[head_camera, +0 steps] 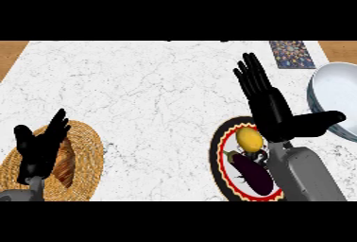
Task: Pick the lemon from the plate and place it in the bowl
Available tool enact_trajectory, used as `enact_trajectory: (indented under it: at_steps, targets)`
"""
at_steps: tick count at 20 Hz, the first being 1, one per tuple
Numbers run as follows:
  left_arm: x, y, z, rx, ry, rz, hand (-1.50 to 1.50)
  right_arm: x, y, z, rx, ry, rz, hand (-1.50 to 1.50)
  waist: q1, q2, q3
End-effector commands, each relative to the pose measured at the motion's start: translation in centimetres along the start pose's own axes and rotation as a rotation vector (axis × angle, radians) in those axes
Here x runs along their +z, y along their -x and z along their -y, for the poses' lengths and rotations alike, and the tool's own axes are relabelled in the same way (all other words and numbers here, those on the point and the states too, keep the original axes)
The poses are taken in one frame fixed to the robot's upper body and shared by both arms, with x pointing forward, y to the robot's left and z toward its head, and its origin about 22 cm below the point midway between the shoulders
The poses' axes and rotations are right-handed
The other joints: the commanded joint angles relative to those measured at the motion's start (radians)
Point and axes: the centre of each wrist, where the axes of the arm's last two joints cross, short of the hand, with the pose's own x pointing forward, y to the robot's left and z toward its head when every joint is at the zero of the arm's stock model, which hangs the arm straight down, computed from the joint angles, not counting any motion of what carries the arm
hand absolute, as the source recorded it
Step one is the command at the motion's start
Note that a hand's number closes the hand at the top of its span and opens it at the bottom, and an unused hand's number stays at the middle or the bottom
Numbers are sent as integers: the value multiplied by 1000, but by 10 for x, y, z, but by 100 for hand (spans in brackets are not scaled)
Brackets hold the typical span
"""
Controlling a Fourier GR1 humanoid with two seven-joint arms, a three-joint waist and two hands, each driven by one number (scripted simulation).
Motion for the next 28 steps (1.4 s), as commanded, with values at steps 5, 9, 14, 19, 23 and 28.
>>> enact_trajectory:
  at_steps: [5,9,14,19,23,28]
  targets:
    - [-5,-60,59,32,142,335,0,33,25,8,327,-518,-299,150,-9,10,11]
    - [0,-58,75,57,167,351,0,61,26,50,639,-186,-67,-150,-66,2,14]
    - [7,-65,101,45,187,377,0,118,53,61,311,-127,117,-150,-33,9,15]
    - [25,-59,94,51,208,371,0,99,-1,83,446,-99,208,-150,-12,7,13]
    - [17,-71,103,65,198,380,0,86,-41,91,631,-59,101,-150,-14,7,12]
    - [13,-76,109,47,233,382,0,71,-69,56,670,-104,-46,-150,-9,9,12]
